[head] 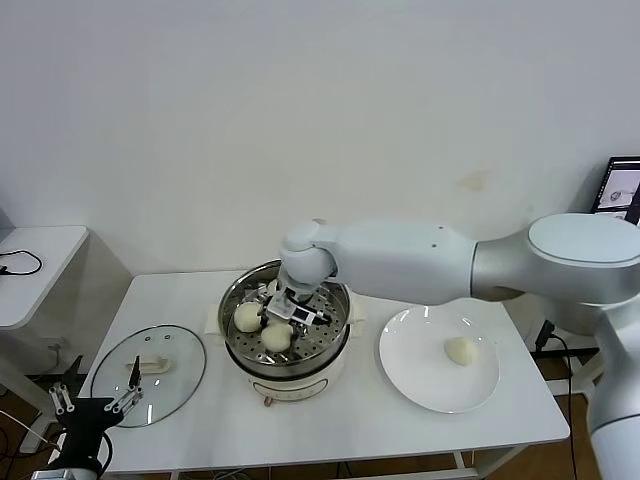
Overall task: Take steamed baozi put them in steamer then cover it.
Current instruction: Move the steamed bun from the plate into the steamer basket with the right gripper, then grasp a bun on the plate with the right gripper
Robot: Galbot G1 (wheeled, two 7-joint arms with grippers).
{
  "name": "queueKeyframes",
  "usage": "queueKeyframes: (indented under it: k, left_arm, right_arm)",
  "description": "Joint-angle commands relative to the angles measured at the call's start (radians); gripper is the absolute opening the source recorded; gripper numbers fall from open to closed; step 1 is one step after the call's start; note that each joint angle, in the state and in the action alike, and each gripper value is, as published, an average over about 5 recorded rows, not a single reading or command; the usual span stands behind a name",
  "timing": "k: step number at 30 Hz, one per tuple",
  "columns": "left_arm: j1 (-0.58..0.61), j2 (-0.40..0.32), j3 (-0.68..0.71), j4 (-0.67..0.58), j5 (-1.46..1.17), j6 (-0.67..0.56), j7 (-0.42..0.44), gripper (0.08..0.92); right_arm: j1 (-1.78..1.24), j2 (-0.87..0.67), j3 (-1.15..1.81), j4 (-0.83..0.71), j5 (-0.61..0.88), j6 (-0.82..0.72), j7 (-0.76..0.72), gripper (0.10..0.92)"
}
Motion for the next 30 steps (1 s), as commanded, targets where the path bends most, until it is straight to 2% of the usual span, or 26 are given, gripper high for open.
queueKeyframes:
  k: [1, 10, 17, 21, 26, 30]
  left_arm:
    - [-0.003, -0.001, 0.002, 0.006, 0.000, -0.001, 0.000, 0.823]
    - [-0.004, -0.001, 0.001, 0.007, 0.000, -0.001, -0.001, 0.823]
    - [-0.006, 0.002, 0.001, 0.004, 0.000, 0.000, 0.000, 0.823]
    - [-0.010, 0.007, 0.000, 0.002, -0.001, 0.001, 0.000, 0.823]
    - [-0.017, 0.014, -0.002, 0.004, -0.001, 0.002, 0.001, 0.823]
    - [-0.019, 0.020, 0.000, 0.005, 0.000, 0.002, 0.001, 0.823]
  right_arm:
    - [-0.012, 0.023, -0.012, -0.010, -0.025, 0.052, -0.003, 0.611]
    - [-0.012, 0.019, -0.007, -0.006, -0.022, 0.055, 0.002, 0.620]
    - [0.026, -0.020, 0.012, 0.020, 0.001, 0.051, 0.007, 0.774]
    - [0.073, -0.076, 0.025, 0.056, 0.028, 0.037, -0.005, 0.819]
    - [0.107, -0.180, 0.059, 0.080, 0.062, -0.010, -0.014, 0.823]
    - [0.114, -0.307, 0.106, 0.117, 0.090, -0.110, -0.037, 0.823]
